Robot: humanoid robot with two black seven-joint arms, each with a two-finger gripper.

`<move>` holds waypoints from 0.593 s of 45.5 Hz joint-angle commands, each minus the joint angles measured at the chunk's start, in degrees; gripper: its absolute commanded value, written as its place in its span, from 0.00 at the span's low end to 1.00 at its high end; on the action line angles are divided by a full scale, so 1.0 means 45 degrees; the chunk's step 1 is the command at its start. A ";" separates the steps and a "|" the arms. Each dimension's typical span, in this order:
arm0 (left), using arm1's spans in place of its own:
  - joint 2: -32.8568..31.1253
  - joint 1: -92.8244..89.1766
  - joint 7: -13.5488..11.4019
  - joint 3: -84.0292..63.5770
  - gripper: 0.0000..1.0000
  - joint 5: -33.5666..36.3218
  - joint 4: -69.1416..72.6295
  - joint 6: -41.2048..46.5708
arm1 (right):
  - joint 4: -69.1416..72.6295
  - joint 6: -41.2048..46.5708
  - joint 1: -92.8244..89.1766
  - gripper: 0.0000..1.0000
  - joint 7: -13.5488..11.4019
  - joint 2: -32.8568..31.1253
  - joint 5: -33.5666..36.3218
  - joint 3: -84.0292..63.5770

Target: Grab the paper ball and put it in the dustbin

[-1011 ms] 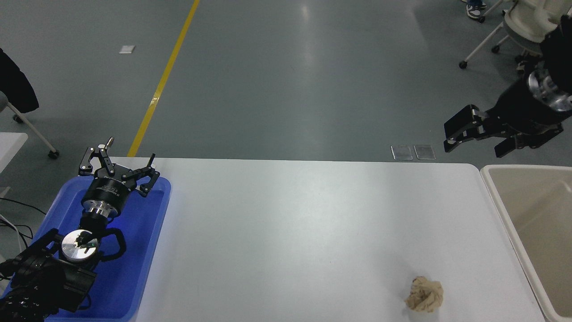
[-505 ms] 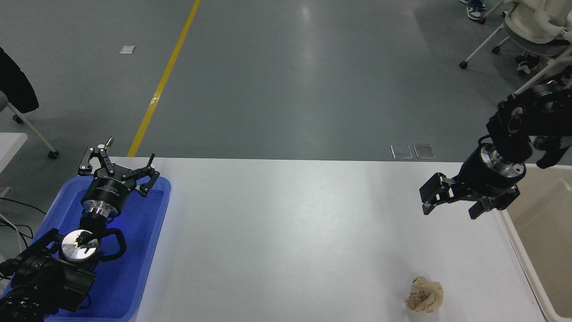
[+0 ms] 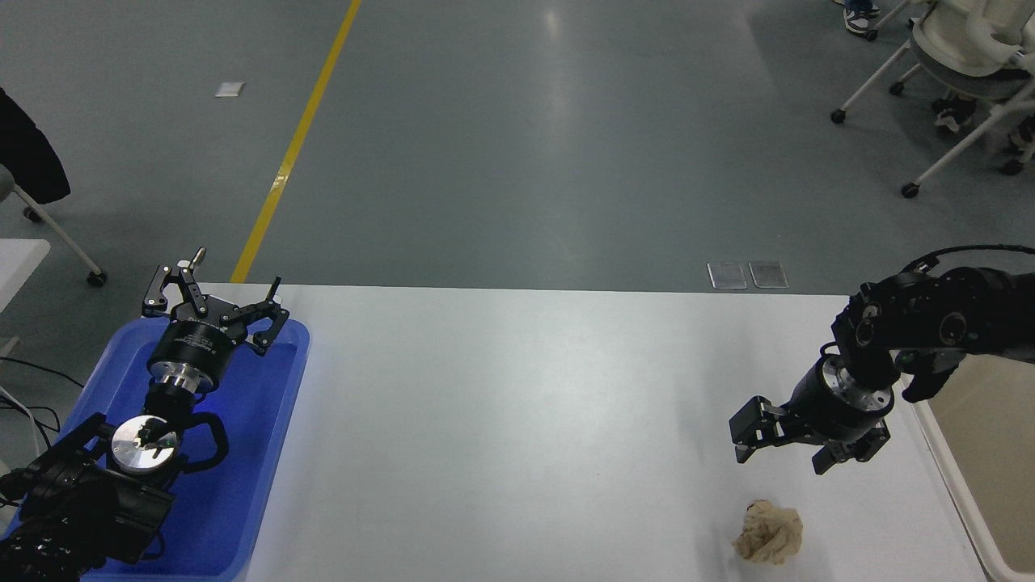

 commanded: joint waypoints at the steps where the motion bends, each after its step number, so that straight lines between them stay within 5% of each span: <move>1: 0.0006 0.0004 -0.0001 0.0000 1.00 0.0000 -0.0014 0.0009 | -0.0297 -0.0102 -0.0913 1.00 -0.0001 0.0073 0.0000 0.0102; 27: -0.0014 0.0004 -0.0001 0.0000 1.00 0.0000 0.0006 -0.0010 | -0.1664 -0.0160 -0.2983 1.00 -0.0001 0.0151 0.0000 0.1059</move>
